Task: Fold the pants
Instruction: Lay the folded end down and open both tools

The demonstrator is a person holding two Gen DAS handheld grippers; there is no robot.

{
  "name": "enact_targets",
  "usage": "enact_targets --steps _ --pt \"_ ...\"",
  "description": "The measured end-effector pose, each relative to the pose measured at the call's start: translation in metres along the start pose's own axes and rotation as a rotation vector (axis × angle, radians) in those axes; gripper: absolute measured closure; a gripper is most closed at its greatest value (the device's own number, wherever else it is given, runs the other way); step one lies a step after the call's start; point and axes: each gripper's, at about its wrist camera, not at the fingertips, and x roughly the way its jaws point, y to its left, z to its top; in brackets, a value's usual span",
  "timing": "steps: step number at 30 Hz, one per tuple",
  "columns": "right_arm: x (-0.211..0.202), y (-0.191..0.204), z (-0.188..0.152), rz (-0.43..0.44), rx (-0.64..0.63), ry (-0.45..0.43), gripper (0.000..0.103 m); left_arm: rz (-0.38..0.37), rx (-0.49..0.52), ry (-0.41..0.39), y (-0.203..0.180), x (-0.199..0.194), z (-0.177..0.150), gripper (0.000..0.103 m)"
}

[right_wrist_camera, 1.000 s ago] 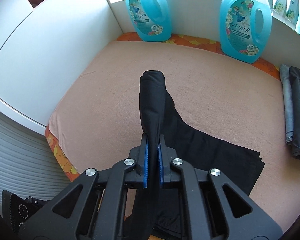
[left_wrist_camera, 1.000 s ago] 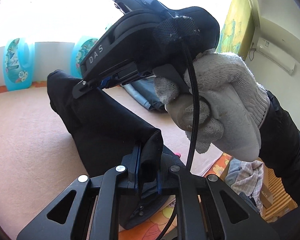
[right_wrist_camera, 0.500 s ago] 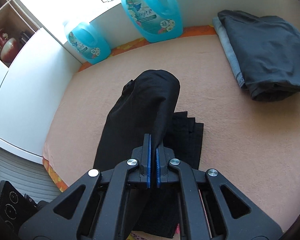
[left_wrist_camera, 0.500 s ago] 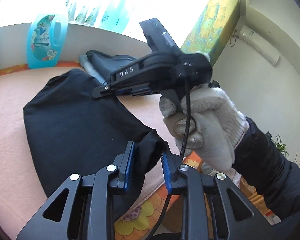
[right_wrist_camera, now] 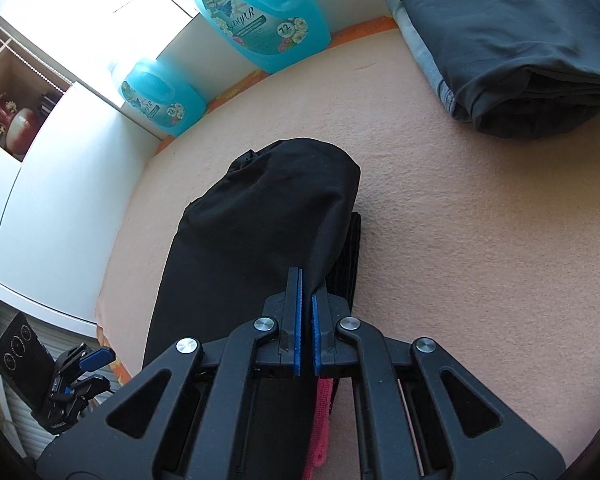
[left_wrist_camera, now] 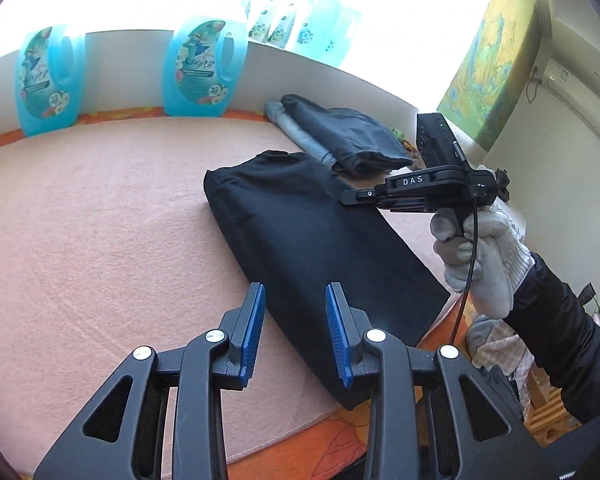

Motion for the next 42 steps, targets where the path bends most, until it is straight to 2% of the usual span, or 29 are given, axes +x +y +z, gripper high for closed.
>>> enact_targets --steps 4,8,11,13,16,20,23,26,29,32,37,38,39,40,42 --pt "0.012 0.020 0.001 -0.041 -0.060 0.020 0.099 -0.036 0.062 0.002 -0.016 0.013 0.000 0.073" --pt "0.019 0.020 0.001 -0.072 -0.074 0.028 0.099 -0.059 0.127 0.087 -0.030 0.037 -0.012 0.073" --pt "0.022 0.016 -0.001 -0.077 -0.084 0.029 0.098 -0.035 0.193 0.131 -0.037 0.047 -0.027 0.073" --pt "0.025 0.018 -0.003 -0.101 -0.110 0.030 0.098 -0.027 0.200 0.136 -0.036 0.051 -0.033 0.073" --pt "0.015 0.020 -0.007 -0.120 -0.109 -0.008 0.096 -0.023 0.203 0.124 -0.033 0.053 -0.040 0.073" --pt "-0.018 0.041 -0.026 -0.188 -0.154 -0.108 0.091 -0.010 0.232 0.106 -0.035 0.054 -0.042 0.073" --pt "-0.039 0.060 -0.051 -0.219 -0.205 -0.148 0.090 -0.031 0.199 0.103 -0.030 0.055 -0.040 0.073" --pt "-0.046 0.067 -0.075 -0.152 -0.195 -0.109 0.090 -0.046 0.161 0.102 -0.026 0.051 -0.036 0.073" --pt "-0.041 0.064 -0.094 -0.155 -0.201 -0.072 0.090 -0.062 0.123 0.094 -0.020 0.042 -0.029 0.073" --pt "-0.037 0.057 -0.103 -0.178 -0.213 -0.063 0.090 -0.050 0.102 0.066 -0.012 0.032 -0.020 0.073" --pt "-0.035 0.069 -0.106 -0.224 -0.269 -0.047 0.088 -0.028 -0.008 0.007 0.020 0.022 0.005 0.064" --pt "-0.037 0.069 -0.104 -0.210 -0.262 -0.045 0.085 -0.026 -0.034 0.001 0.026 0.023 0.010 0.062" --pt "-0.039 0.068 -0.101 -0.194 -0.246 -0.052 0.076 -0.021 -0.060 0.000 0.032 0.025 0.015 0.056" --pt "-0.042 0.065 -0.097 -0.189 -0.226 -0.071 0.057 -0.020 -0.083 0.004 0.038 0.027 0.018 0.056" --pt "-0.049 0.058 -0.089 -0.200 -0.192 -0.131 0.031 -0.030 -0.114 0.024 0.045 0.035 0.022 0.056"
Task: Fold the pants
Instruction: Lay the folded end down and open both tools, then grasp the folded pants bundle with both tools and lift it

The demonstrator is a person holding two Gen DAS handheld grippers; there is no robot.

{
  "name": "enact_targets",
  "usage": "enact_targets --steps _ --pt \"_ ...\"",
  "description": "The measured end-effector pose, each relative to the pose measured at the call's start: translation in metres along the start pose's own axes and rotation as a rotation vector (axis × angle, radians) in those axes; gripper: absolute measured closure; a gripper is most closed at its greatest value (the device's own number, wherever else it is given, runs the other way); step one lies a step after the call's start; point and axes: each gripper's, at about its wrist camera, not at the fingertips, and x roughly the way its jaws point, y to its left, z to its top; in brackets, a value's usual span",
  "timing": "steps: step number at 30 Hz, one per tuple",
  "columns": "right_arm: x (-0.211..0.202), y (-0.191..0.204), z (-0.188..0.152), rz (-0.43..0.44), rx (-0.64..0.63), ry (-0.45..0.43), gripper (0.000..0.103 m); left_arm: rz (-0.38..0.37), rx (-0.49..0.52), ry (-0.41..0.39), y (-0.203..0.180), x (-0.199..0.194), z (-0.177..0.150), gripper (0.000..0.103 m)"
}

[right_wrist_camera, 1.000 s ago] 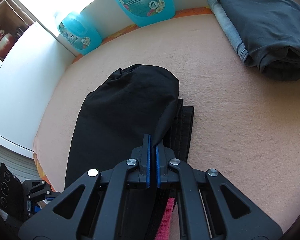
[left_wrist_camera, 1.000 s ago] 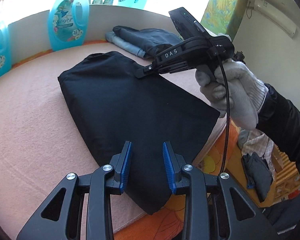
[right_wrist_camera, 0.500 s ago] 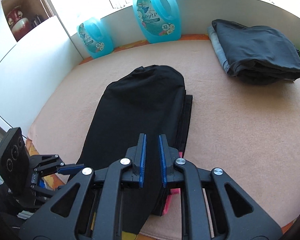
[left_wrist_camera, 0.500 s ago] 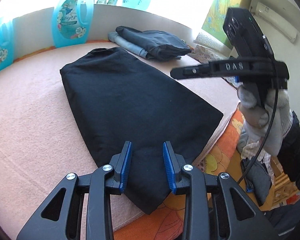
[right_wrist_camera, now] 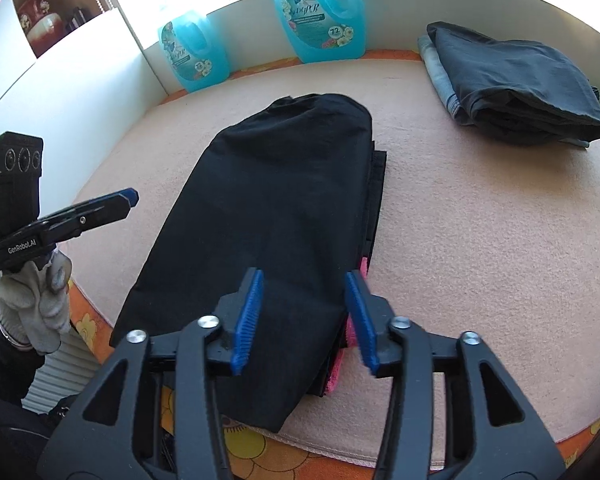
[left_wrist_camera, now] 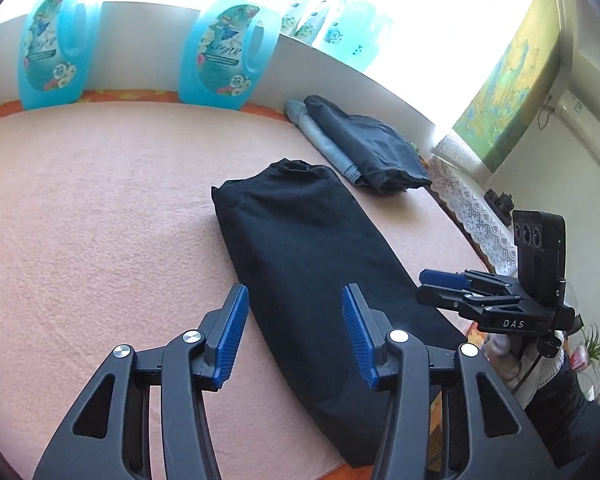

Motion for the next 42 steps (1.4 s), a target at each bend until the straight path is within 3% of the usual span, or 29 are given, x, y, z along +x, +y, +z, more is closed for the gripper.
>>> enact_targets --steps 3,11,17,26,27,28,30,31,36,42 --pt "0.007 -0.019 0.013 0.005 0.048 -0.019 0.029 0.015 -0.027 0.030 0.005 0.015 0.003 0.053" --pt "0.058 -0.064 0.030 0.163 0.188 0.103 0.029 -0.024 -0.108 0.081 0.016 0.042 0.003 0.050" --pt "0.067 -0.072 0.037 0.276 0.201 0.098 0.028 -0.054 -0.144 0.113 0.025 0.053 -0.001 0.050" --pt "0.080 -0.049 0.033 0.332 0.111 0.107 0.032 -0.176 -0.195 0.111 0.035 0.063 0.001 0.050" --pt "0.081 -0.046 0.033 0.331 0.109 0.101 0.035 -0.188 -0.208 0.111 0.036 0.064 0.002 0.051" --pt "0.083 -0.043 0.033 0.329 0.112 0.104 0.046 -0.197 -0.211 0.112 0.036 0.064 0.002 0.052" --pt "0.086 -0.041 0.032 0.328 0.124 0.099 0.059 -0.191 -0.196 0.114 0.034 0.065 0.003 0.054" --pt "0.087 -0.042 0.032 0.328 0.133 0.097 0.063 -0.176 -0.184 0.114 0.031 0.065 0.002 0.061" --pt "0.077 -0.039 0.032 0.295 0.170 0.058 0.077 -0.147 -0.159 0.100 0.026 0.061 0.002 0.074" --pt "0.051 -0.021 0.035 0.236 0.104 -0.002 0.084 -0.153 -0.130 0.060 0.015 0.049 0.003 0.084"
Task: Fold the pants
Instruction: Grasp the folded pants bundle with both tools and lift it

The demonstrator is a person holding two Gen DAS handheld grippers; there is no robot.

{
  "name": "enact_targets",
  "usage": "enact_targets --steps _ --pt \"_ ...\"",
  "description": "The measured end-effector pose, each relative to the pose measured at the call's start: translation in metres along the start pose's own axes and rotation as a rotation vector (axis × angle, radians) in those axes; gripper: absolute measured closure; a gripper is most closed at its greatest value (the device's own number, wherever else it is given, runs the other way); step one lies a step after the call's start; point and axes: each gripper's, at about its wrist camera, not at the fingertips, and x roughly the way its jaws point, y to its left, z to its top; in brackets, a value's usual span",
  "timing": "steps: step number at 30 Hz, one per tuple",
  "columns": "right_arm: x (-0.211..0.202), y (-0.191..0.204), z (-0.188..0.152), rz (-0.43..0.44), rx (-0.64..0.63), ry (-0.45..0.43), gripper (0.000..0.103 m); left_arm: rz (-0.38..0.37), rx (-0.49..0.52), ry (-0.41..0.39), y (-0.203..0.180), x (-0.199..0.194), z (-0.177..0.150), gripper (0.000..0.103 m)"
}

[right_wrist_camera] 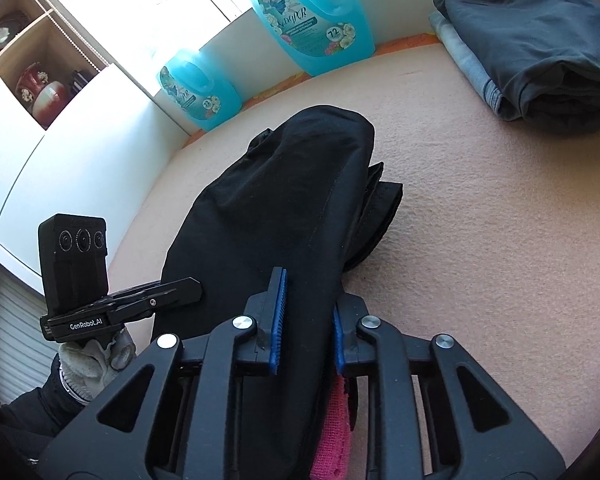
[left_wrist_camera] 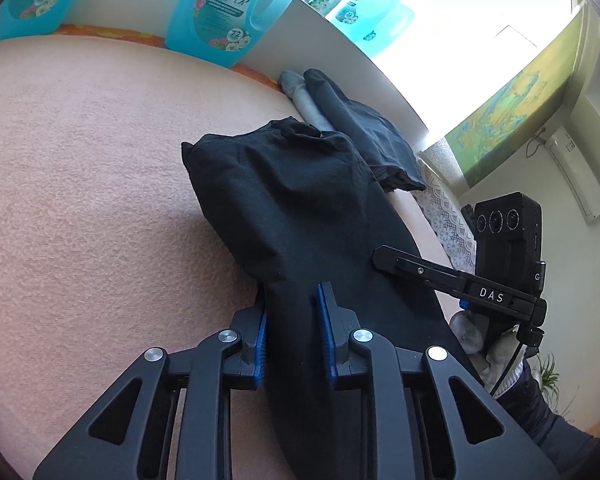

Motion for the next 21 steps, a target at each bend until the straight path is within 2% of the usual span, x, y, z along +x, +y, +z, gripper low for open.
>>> enact_targets --steps 10,17,21 --pt "-0.048 0.041 0.006 -0.027 -0.106 -0.105 0.089 -0.015 0.115 -0.056 -0.045 -0.011 0.011 0.086" --pt "-0.080 0.043 0.012 -0.053 -0.120 -0.171 0.090 -0.049 0.154 -0.089 -0.071 -0.005 0.034 0.086" --pt "-0.102 0.039 0.024 -0.075 -0.124 -0.223 0.090 -0.058 0.209 -0.100 -0.094 0.003 0.049 0.086"
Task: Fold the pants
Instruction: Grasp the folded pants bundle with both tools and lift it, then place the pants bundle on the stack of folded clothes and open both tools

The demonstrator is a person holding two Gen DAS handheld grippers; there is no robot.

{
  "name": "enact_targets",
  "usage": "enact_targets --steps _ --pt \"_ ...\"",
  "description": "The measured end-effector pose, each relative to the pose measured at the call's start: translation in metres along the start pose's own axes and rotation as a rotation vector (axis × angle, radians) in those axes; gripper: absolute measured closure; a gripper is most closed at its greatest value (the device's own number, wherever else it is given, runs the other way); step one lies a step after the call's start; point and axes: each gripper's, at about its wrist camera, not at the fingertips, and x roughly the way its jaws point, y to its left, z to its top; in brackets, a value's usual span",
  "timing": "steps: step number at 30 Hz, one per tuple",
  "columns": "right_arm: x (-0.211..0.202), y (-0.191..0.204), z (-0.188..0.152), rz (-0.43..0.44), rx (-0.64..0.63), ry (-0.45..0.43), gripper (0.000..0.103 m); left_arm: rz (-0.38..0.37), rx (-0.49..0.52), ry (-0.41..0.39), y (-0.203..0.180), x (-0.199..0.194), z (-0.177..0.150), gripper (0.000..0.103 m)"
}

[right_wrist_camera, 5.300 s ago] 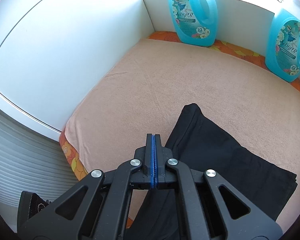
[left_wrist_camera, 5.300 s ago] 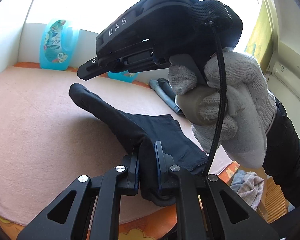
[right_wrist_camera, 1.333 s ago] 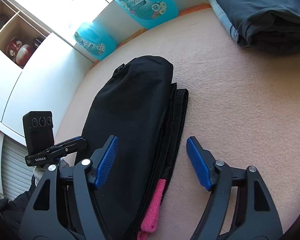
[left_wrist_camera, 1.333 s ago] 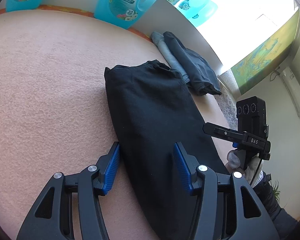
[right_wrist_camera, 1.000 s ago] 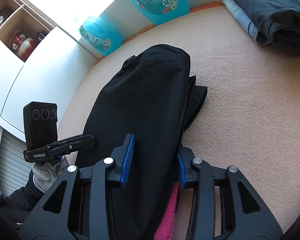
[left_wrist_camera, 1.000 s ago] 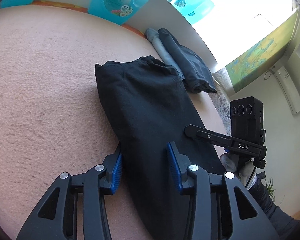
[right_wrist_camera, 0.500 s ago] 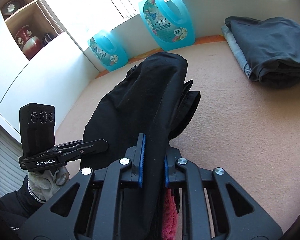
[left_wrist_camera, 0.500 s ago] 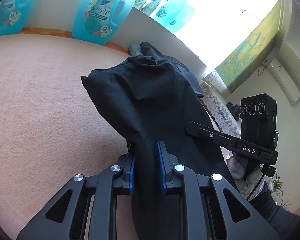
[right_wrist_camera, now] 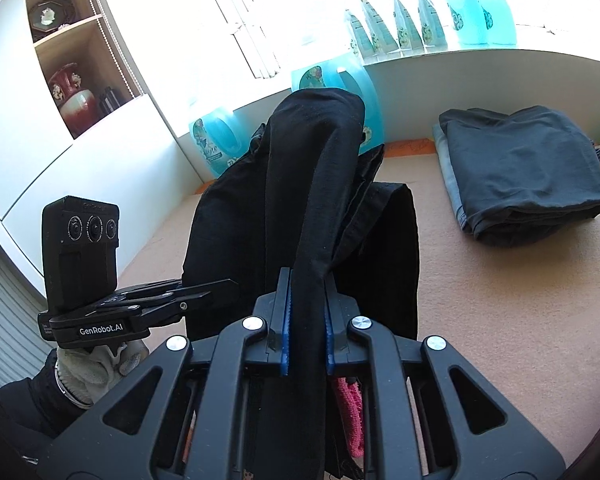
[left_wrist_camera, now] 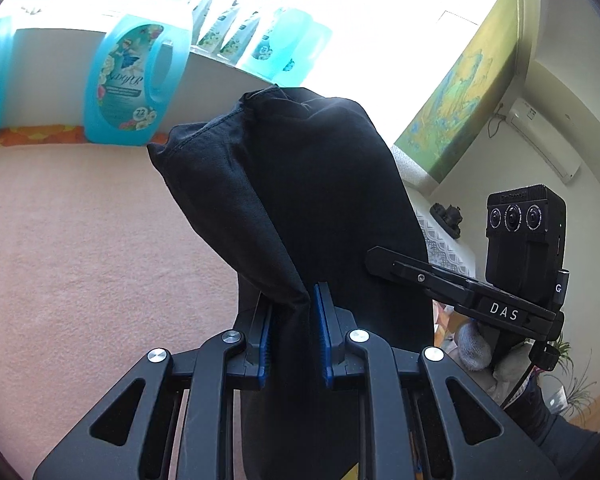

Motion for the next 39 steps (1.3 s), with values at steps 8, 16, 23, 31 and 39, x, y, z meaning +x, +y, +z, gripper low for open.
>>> enact_targets --steps 8,16,23,31,39 --pt "-0.034 -0.028 0.040 -0.057 0.004 -0.092 0.090 -0.053 0.077 -0.017 -0.032 0.030 0.047 0.086" --pt "-0.047 -0.061 0.101 -0.128 -0.021 -0.149 0.090 -0.078 0.163 -0.056 -0.064 0.069 0.102 0.086" --pt "-0.036 -0.102 0.149 -0.186 -0.038 -0.153 0.090 -0.089 0.162 -0.055 -0.063 0.120 0.148 0.086" --pt "0.010 -0.161 0.184 -0.233 -0.022 -0.100 0.090 -0.073 0.153 -0.022 -0.051 0.184 0.172 0.086" --pt "0.053 -0.226 0.190 -0.236 0.056 -0.046 0.090 -0.061 0.121 0.024 -0.027 0.240 0.185 0.086"
